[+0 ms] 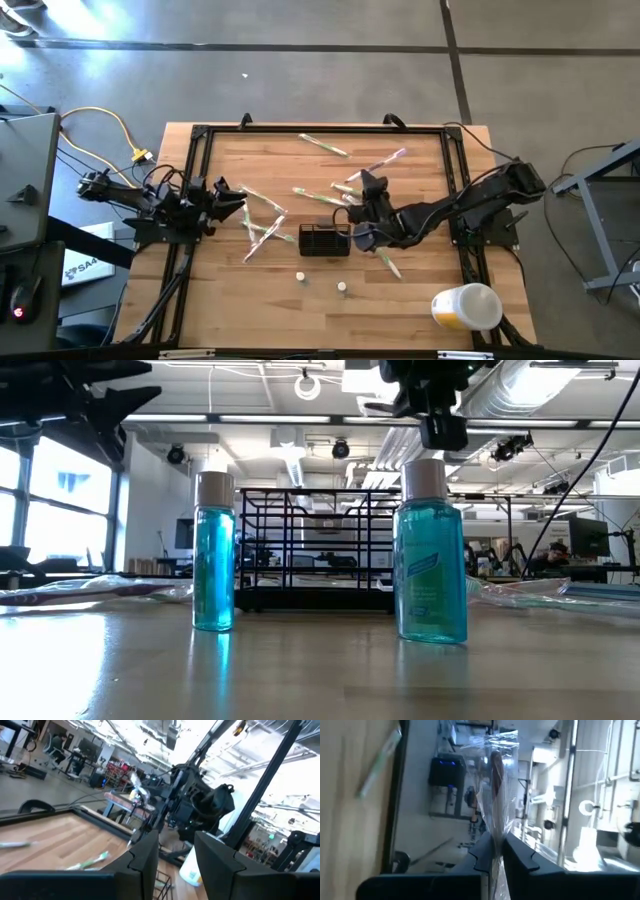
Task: Pick & Place toothbrushing station
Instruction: Put the violet toothbrush into the wire organizer
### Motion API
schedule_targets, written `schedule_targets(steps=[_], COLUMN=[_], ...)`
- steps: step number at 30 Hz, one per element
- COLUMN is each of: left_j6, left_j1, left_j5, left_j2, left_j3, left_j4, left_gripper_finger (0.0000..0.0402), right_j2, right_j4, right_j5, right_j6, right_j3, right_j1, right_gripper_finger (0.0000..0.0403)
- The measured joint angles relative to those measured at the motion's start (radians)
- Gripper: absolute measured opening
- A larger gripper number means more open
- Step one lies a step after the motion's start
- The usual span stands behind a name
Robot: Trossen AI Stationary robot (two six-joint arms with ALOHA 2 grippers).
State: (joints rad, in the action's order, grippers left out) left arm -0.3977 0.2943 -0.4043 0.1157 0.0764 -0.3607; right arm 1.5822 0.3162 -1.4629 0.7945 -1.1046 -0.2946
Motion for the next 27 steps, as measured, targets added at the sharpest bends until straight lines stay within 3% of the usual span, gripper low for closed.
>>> schedule_targets(steps=[3, 9, 12, 16, 22, 27], left_j6=[0.000, -0.004, -0.002, 0.115, 0.382, 0.573], left_j1=[0.000, 0.000, 0.000, 0.000, 0.000, 0.000], left_j5=[-0.004, -0.028, -0.028, -0.052, -0.079, -0.068], left_j2=[0.037, 0.084, 0.093, 0.098, 0.099, 0.099], left_j3=[0.006, 0.009, 0.009, 0.011, 0.011, 0.011], left_j4=[0.003, -0.015, -0.027, -0.050, -0.117, -0.124], left_gripper_finger=[0.0125, 0.0125, 0.0125, 0.0125, 0.0125, 0.0125], right_j2=[0.000, 0.000, 0.000, 0.000, 0.000, 0.000], right_j4=[-0.120, -0.592, -0.773, -0.894, -0.901, -0.940], right_j5=[0.097, 0.356, 0.487, 0.684, 1.039, 1.222], right_j6=[0.069, 0.409, 0.492, 0.382, 0.071, -0.155], right_j3=[0.000, 0.000, 0.000, -0.001, -0.001, -0.001], right_j1=[0.010, 0.013, 0.013, 0.014, 0.040, 0.100], right_gripper_finger=[0.0016, 0.0016, 0.0016, 0.0016, 0.0016, 0.0016])
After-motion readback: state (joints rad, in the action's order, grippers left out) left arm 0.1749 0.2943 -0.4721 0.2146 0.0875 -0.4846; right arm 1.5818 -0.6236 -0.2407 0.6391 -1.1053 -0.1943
